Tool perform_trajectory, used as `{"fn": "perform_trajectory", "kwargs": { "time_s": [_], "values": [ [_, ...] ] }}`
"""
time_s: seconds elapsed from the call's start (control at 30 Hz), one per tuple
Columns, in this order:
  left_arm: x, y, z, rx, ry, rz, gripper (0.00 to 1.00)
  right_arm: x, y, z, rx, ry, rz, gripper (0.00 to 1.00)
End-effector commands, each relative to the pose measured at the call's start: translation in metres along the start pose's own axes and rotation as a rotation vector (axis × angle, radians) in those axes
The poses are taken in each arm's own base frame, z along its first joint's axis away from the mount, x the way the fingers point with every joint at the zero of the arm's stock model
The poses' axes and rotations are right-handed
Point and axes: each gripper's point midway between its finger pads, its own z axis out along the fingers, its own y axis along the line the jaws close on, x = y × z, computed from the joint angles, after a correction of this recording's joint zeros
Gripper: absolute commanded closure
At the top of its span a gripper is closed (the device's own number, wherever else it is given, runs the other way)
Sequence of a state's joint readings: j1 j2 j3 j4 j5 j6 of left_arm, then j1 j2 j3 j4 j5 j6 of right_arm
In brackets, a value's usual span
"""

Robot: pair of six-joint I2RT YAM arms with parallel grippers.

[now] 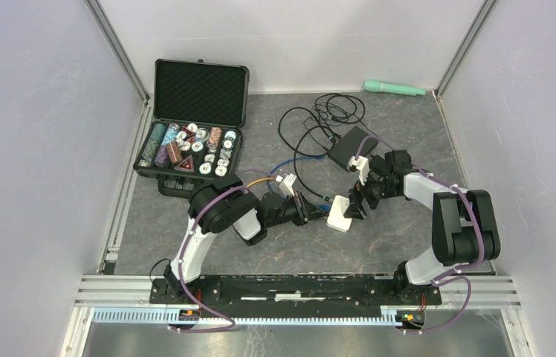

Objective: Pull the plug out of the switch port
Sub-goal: Pull the connector from the switch port.

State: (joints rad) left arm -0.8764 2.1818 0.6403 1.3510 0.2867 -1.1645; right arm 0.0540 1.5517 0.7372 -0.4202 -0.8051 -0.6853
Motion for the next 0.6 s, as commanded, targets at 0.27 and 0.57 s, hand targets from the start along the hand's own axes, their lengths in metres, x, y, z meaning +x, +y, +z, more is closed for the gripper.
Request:
{"fn": "perform_trajectory", "kwargs": {
  "time_s": [0.27, 0.57],
  "values": [
    [0.0142, 0.0397, -0.0089, -0.132, 0.039, -0.065, 0.61, 0.0163, 0.0002, 0.0021, -0.013, 0.047, 0.024, 0.02],
    [0.0108, 0.0425, -0.013, -0.139, 0.044, -0.075, 0.72, 0.0185, 0.0006, 0.0026, -0.02, 0.053, 0.029, 0.02]
  ]
}}
